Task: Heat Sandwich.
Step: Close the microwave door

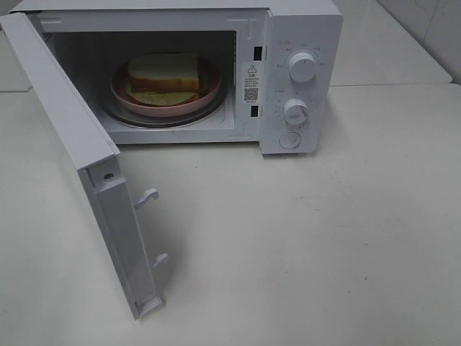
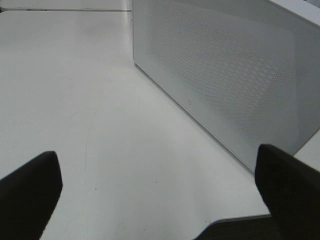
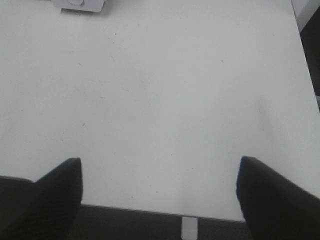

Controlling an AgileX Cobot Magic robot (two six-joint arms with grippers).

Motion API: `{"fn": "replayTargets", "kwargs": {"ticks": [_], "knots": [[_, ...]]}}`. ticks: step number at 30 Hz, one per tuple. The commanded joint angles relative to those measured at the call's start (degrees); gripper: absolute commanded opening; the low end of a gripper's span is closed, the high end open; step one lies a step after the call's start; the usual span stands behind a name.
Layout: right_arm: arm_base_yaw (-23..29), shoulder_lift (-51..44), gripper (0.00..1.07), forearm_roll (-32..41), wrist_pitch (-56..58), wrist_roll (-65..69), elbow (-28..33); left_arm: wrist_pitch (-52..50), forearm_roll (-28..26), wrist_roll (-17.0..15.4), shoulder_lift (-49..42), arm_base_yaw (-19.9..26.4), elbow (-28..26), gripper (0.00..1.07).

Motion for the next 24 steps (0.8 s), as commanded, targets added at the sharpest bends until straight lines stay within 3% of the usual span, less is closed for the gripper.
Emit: {"fn": "replayTargets", "kwargs": {"ticks": [1,13,24], "knots": [[-2.98,-2.46,0.76,4.70,-2.35,-0.17,2.18,-0.29,-0.34,-0.29,-0.86,-0.29,0.06,0.98],[-10.54,-9.22,0.76,4.81,-9.17,-1.49,4.81,-0.29,-0.34,-0.29,-0.86,-0.29,0.06,0.98],[-11.46,-9.80,0.76,5.39,-9.22,-2.12,4.64,-0.29,-0.34,-0.29,-0.74,-0.29,0.06,0.98]]}}
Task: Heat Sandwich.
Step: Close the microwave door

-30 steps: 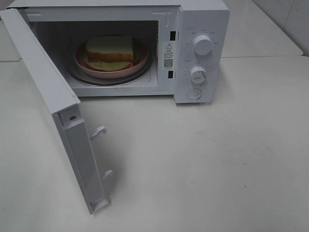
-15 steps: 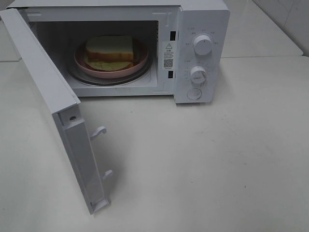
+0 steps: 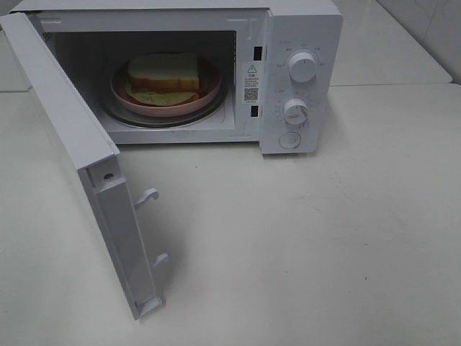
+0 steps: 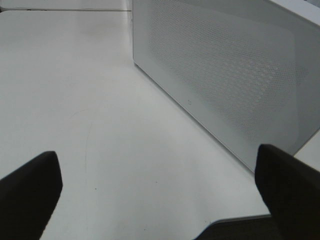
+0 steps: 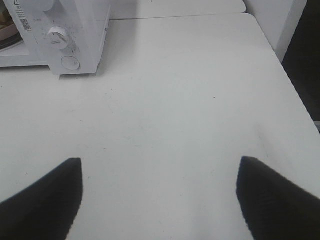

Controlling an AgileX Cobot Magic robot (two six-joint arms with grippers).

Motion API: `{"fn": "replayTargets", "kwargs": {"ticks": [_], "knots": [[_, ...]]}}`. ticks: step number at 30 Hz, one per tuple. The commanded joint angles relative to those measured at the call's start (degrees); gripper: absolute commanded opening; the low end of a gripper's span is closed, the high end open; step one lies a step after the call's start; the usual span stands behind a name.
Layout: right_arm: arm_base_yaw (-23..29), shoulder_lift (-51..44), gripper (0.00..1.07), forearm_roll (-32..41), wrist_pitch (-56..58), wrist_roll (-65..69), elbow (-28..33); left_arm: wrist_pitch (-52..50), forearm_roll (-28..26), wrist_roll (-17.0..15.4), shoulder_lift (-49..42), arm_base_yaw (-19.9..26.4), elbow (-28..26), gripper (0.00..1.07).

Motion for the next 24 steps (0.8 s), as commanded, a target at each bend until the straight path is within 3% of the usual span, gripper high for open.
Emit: {"fn": "replayTargets", "kwargs": {"ticks": [1,24], "knots": [[-0.34,-1.55,0.76,0.06,-0.74,-0.57,0.23,-0.29,-0.34,-0.29,-0.74,-0.29,0.06,0.98],[-0.34,-1.55,0.76,0.06,-0.74,-0.57,0.23,-0.29,-0.34,-0.29,-0.74,-0.29,0.06,0.98]]}}
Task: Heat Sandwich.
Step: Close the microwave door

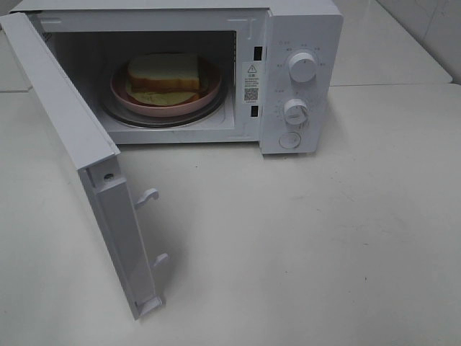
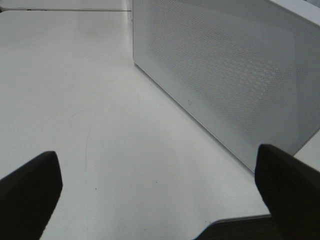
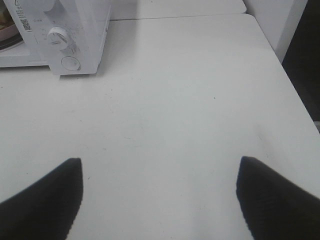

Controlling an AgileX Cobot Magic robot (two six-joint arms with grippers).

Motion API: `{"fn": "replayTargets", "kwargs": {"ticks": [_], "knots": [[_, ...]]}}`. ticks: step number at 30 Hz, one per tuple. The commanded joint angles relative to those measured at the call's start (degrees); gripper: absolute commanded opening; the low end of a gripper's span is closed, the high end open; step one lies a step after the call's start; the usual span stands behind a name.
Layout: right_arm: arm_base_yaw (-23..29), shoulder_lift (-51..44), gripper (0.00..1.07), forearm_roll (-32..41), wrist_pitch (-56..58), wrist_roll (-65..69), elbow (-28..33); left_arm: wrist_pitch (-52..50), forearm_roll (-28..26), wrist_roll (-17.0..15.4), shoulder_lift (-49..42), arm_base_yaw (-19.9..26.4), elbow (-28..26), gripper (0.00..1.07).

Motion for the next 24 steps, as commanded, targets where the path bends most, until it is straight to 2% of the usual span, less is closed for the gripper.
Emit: {"fn": "replayTargets", "kwargs": {"ticks": [1,24], "knots": [[-0.34,-1.55,0.76,0.06,-0.74,-0.52,0.23,-0.29,-0.34,-0.29,-0.74,-0.29,0.06,0.98],[-0.34,-1.55,0.76,0.06,-0.74,-0.52,0.23,-0.34,-0.57,-0.29,0.40,-0.29,0.06,0.98]]}}
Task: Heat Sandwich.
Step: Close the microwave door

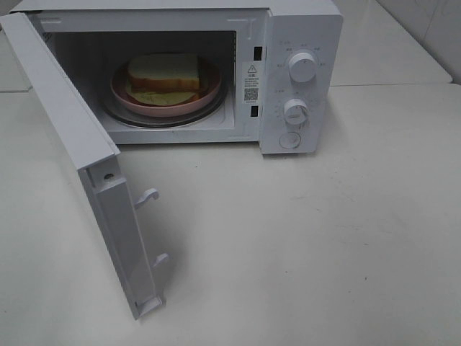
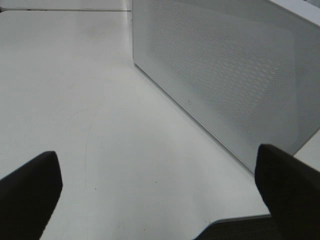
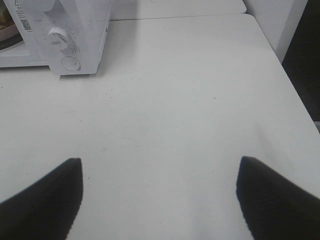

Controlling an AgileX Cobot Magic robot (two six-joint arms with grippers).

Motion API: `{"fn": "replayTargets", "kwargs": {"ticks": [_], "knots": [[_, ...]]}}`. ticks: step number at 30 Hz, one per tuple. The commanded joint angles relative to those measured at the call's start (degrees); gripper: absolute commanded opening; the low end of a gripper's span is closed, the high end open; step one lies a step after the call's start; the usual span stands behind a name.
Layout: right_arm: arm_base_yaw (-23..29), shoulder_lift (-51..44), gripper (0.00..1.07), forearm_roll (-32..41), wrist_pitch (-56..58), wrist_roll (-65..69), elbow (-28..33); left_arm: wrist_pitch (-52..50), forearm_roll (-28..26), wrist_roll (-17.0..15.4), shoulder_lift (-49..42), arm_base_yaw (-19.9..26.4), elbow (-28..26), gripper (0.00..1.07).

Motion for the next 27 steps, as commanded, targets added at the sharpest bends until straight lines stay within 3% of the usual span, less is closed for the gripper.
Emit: {"fn": "replayTargets", "kwargs": {"ticks": [1,7,12,16,17,20,22,24,27], "knots": [[-0.34,-1.55,0.76,0.06,-0.69,-0.52,0.23,-0.57,-0.34,-0.29,1.20,-0.29,-0.17,0.98],[-0.34,-1.55,0.76,0.06,-0.69,-0.52,0.23,-4.13,-1.38,-0.29,5.04,-0.29,-2.23,0.94],[-0.34,-1.55,0.76,0.06,-0.69,-0.52,0.23,-9.40,-1.20,0.11,10.43,-0.29,-2.58,0.83],[-0.34,-1.55,0.76,0.06,-0.69,-0.52,0.23,-14.73,-1.09,0.11,15.87,-0.29,-2.58,0.56],[-0.34,-1.55,0.76,0.06,-0.69,-0.52,0.23,-14.73,-1.09,0.11,15.87,-0.29,-2.58,0.56],[-0.34,-1.55,0.76,0.06,-0.69,-0.52,0.23,-18.45,-1.03,0.11,19.94,-0.29,-2.58,0.31],[-0.34,-1.55,0.76,0.06,-0.69,-0.52,0.23,-19.60,-0.97,0.11,21.03,-0.29,-2.58,0.27],[-0.34,-1.55,0.76,0.06,-0.69,-0.52,0.23,-22.23,-0.52,0.11,24.24,-0.29,-2.58,0.11],[-0.34,-1.55,0.76,0.06,-0.69,-0.52,0.23,-23.32,0.11,0.11,26.41,-0.29,-2.58,0.00]]}}
